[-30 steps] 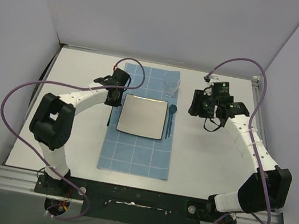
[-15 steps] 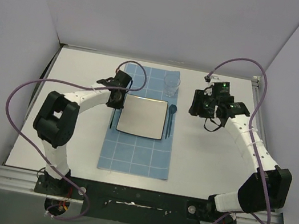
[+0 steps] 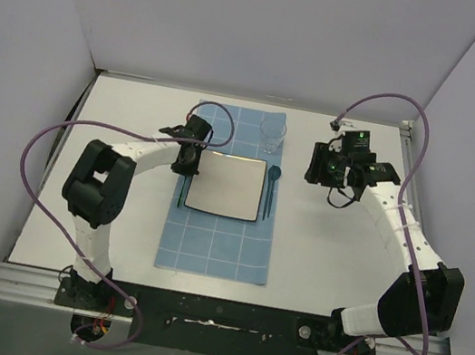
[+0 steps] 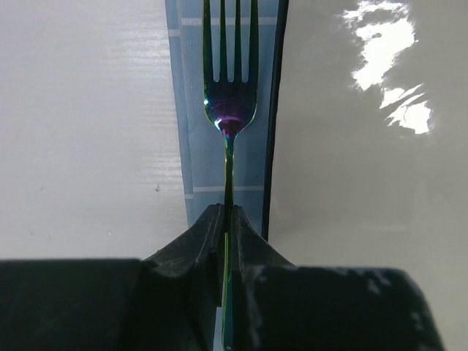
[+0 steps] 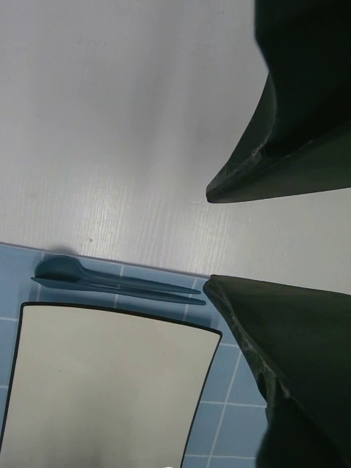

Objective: Set the dinner table for one person
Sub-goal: Adjust the fork on the napkin.

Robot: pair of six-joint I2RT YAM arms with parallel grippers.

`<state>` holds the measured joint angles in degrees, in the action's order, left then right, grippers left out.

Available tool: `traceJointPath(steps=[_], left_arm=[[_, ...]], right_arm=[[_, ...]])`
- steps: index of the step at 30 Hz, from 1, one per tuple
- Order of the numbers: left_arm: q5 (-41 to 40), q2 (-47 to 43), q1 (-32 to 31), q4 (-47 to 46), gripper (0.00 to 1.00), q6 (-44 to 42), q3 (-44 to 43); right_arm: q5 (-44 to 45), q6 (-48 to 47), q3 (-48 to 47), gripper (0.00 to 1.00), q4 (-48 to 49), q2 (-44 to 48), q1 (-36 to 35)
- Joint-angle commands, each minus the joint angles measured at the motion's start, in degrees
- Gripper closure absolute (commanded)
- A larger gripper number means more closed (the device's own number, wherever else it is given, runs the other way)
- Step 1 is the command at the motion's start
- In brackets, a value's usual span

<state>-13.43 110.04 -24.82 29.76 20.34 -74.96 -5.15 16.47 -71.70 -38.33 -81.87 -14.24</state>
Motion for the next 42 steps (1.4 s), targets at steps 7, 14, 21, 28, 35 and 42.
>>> traceJointPath(steps=[7,14,21,28,35,42], left_arm=[[-0.6,1.7,0.1,-2.2,0.95,-0.2,-3.7],[-0.5,2.2,0.5,-2.5,0.95,0.0,-3.4],[-0.3,2.7,1.1,-2.6,0.95,0.5,-3.4],[0.1,3.3,1.7,-2.7,0.95,0.3,-3.5],[1.1,3.4,1.9,-3.1,0.75,-0.5,-3.6],[0.6,2.5,1.8,-3.5,0.66,-0.9,-3.7]], right_arm=[[-1.3,-0.7,-0.1,0.55,1.3,0.5,0.4],[-1.4,-0.6,-0.2,0.55,1.4,0.3,0.4],[-1.5,-0.6,-0.4,0.55,1.4,0.0,0.5],[-1.6,-0.5,-0.7,0.55,1.3,-0.3,0.5],[-2.0,-0.4,-0.8,0.55,1.6,-0.7,0.4],[-2.2,-0.5,-0.6,0.55,1.7,-1.0,0.5]])
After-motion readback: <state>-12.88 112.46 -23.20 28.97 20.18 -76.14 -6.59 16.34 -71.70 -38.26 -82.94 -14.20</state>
